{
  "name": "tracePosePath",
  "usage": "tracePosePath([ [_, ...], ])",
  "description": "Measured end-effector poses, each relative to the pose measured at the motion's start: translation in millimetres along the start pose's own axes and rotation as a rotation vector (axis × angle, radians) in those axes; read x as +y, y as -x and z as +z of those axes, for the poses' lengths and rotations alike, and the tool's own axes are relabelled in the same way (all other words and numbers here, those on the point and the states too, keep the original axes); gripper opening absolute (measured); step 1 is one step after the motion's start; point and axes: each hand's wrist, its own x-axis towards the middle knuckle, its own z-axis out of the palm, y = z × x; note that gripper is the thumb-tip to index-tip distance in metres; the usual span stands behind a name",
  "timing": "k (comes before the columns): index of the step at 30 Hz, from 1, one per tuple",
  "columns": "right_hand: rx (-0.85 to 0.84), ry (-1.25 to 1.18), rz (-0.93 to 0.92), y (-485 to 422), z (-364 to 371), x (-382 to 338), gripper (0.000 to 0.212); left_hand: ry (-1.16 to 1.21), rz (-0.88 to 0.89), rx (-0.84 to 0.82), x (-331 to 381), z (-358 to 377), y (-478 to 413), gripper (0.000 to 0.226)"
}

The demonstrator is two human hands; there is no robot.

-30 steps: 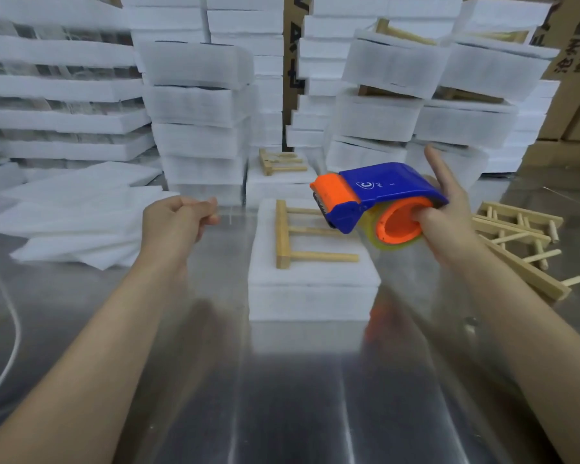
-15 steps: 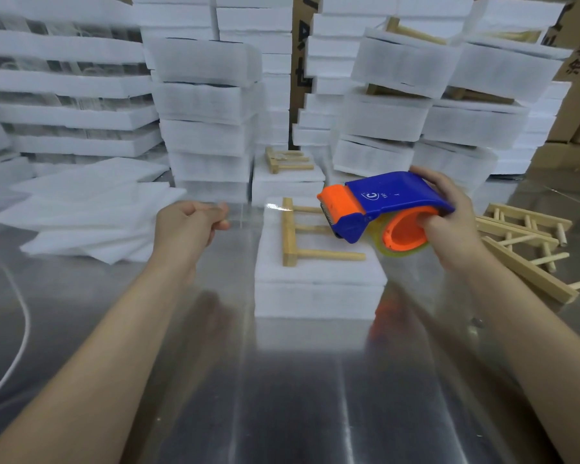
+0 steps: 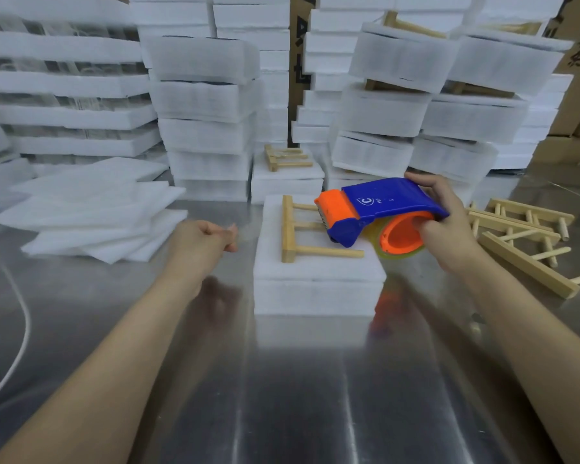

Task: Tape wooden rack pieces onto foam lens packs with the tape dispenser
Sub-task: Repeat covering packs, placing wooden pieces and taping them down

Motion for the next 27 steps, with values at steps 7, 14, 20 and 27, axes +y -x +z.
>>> tracePosePath([
  [7, -0.012, -0.001, -0.014, 3.0, -0.4, -0.5, 0.064, -0.307, 0.074, -0.055, -6.9, 19.8, 6.3, 0.031],
  [14, -0.031, 0.011, -0.009, 3.0, -1.6, -0.5, 0.064, -0.417, 0.172, -0.074, -4.1, 23.5, 13.5, 0.022],
  [20, -0.027, 0.008, -0.005, 3.5, -1.4, 0.4, 0.064, -0.851, 0.219, -0.172, -8.6, 17.6, 15.9, 0.014],
  [27, -0.039, 0.02, -0.004, 3.3, -1.9, 1.6, 0.064, -0.075, 0.056, -0.058, -0.8, 26.2, 24.0, 0.023],
])
